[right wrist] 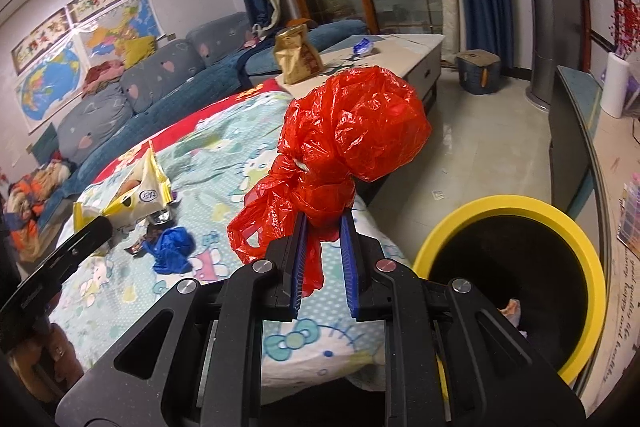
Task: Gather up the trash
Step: 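Carry the red bag and yellow snack bag over the yellow bin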
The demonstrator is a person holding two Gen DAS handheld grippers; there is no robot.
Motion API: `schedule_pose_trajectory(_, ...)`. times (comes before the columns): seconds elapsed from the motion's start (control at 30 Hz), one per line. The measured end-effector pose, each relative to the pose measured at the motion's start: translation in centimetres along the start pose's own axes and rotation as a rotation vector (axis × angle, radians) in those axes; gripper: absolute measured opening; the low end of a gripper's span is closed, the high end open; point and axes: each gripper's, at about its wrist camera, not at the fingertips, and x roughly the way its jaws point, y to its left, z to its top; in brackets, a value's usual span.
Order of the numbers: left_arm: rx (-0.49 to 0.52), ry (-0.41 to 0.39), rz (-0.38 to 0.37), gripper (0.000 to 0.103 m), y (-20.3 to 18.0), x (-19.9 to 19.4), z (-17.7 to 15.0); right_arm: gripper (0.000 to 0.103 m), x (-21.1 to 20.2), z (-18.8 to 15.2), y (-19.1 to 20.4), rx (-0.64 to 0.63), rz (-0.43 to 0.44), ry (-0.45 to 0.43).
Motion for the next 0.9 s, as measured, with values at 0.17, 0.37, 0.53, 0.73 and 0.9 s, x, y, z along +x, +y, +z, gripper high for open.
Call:
schedule_pose_trajectory(0.17,0.031,0.008,-0.024,0.028,-1.5,0.6,-0.2,0.012,-0.3,0.2,-1.6,0.03,-0.028,-0.012)
schedule_pose_trajectory(0.37,0.067,0.024,-0.055,0.028,-3.3,1.5,-0.4,0.012,-0.9,0.3,-3.4,0.068,-0.059,-0.027)
schedule_pose_trajectory(0.53,0.096,0.036,-0.08,0.028,-4.9,2.2,-0.7,0.012,-1.5,0.3,-5.0,0.106,-0.083,-0.039)
schedule_pose_trajectory(0.73,0.129,0.054,-0.111,0.028,-6.5,3.0,-1.2,0.012,-1.8,0.2,-6.7,0.14,-0.103,-0.039)
schedule_pose_trajectory(0.9,0.158,0.073,-0.136,0.028,-7.9,3.6,-1.9,0.012,-2.1,-0.1,-8.6,0.17,-0.131,-0.038)
